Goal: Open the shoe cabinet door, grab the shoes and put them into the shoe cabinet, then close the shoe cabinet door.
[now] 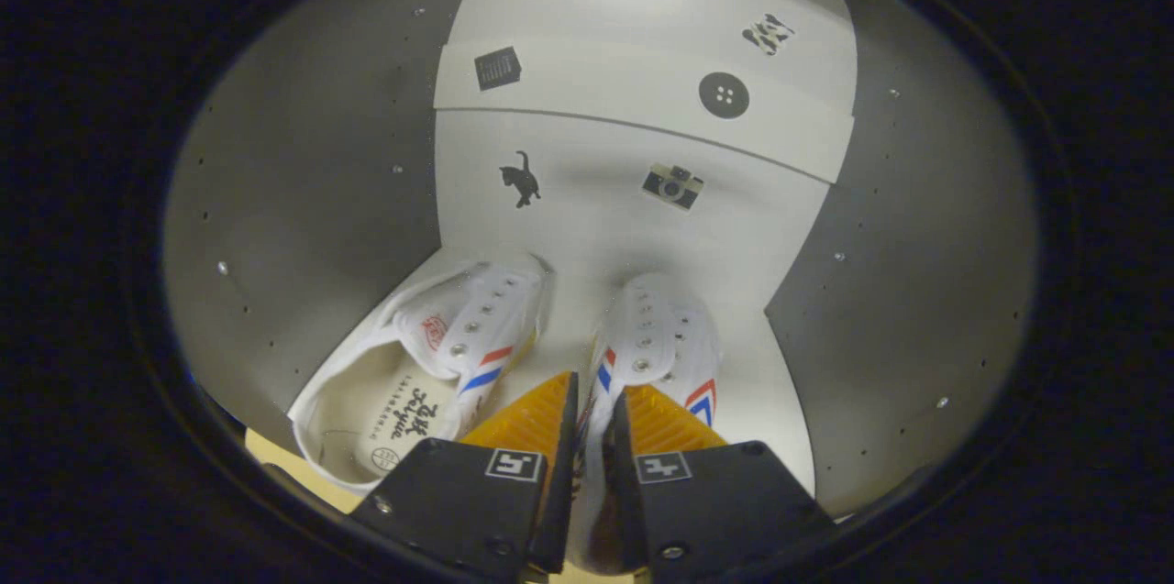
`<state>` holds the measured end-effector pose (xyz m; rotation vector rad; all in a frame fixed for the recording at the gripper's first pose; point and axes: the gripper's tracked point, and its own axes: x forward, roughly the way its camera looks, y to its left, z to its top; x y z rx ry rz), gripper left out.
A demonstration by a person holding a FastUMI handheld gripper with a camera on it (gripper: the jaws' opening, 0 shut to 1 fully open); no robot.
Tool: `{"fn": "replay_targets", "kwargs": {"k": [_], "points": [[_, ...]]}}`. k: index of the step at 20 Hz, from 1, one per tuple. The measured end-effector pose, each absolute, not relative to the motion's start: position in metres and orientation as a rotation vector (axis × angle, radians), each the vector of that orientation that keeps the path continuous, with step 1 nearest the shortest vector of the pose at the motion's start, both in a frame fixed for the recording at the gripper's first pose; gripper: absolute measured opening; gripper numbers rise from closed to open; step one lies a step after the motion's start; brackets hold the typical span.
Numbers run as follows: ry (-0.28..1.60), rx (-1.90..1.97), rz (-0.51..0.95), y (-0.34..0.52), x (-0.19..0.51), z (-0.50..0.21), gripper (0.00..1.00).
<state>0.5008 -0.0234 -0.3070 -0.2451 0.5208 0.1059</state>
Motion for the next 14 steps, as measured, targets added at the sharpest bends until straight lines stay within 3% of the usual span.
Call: {"fn": "replay_targets", "kwargs": {"k": [3,7,14], "points": [[0.527,-0.26,0.108,-0.024,0.497,-0.312,0.41],[0.508,-0.26,0.084,-0.031,0.485,-0.3,0.48],[0.475,-0.207,0.032,-0.045,0.442,-0.274,0.5]]}}
